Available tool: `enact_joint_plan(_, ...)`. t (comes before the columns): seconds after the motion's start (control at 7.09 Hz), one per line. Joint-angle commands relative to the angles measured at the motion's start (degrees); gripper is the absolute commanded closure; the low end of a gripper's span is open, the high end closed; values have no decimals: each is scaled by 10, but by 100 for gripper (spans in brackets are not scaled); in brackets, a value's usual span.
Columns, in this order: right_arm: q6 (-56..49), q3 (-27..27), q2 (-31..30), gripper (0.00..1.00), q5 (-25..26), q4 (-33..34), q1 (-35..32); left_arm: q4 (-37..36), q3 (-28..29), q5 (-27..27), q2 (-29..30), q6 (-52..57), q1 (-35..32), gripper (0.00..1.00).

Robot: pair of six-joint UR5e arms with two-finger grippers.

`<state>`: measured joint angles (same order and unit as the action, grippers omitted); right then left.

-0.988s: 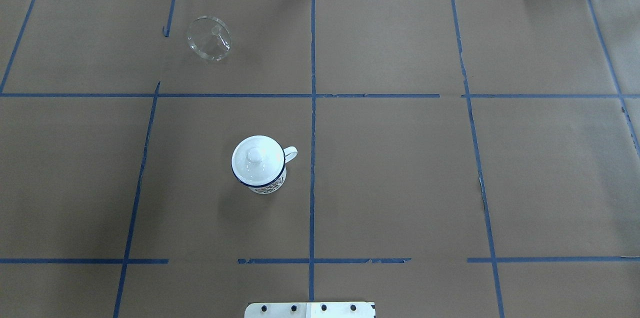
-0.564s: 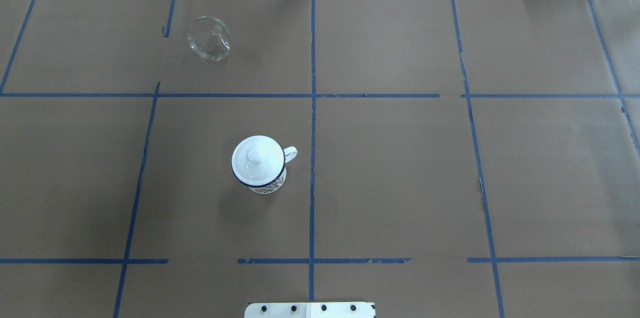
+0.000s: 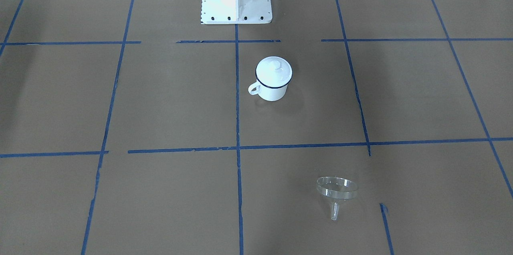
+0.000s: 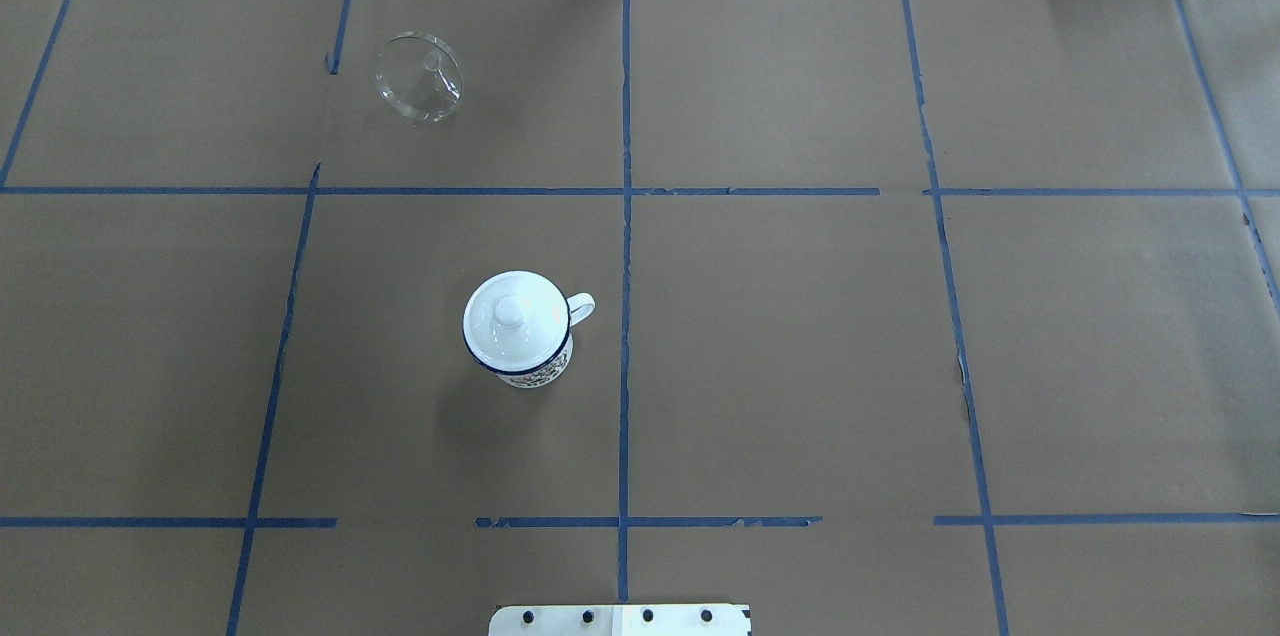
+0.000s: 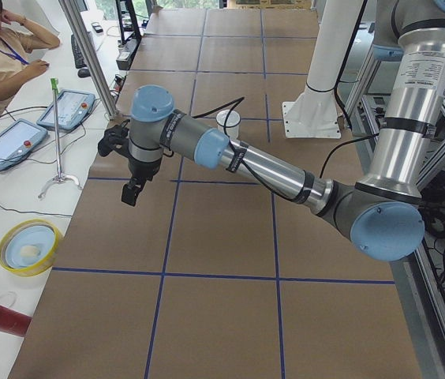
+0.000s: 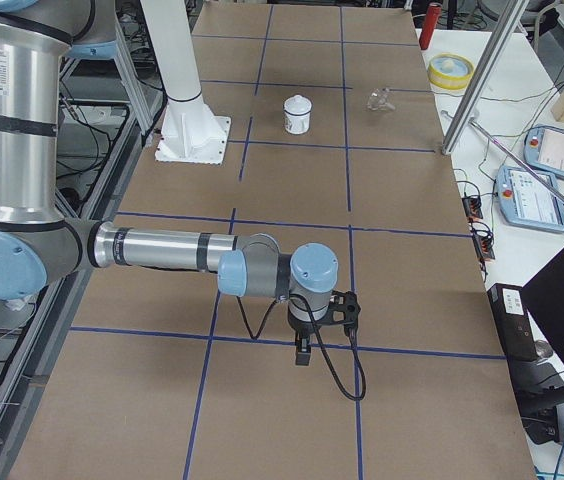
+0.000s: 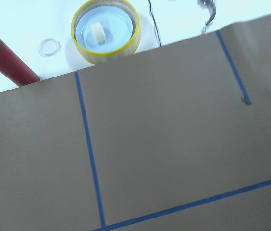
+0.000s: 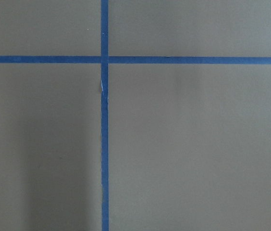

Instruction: Place funnel on cup

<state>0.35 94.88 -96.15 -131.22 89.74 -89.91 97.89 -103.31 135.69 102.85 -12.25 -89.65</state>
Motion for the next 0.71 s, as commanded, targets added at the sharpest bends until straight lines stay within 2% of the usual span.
enact_joint_plan(0.0, 0, 0, 1, 0, 0, 0, 0, 82, -16, 72, 3, -156, 92, 0)
enact_joint_plan(0.14, 0, 0, 0, 0, 0, 0, 0, 83, -45, 45, 16, -319, 171, 0)
enact_joint_plan(0.28, 0, 0, 0, 0, 0, 0, 0, 82, -48, -24, 68, -451, 247, 0)
enact_joint_plan(0.56, 0, 0, 0, 0, 0, 0, 0, 61, -40, -95, 156, -635, 381, 0)
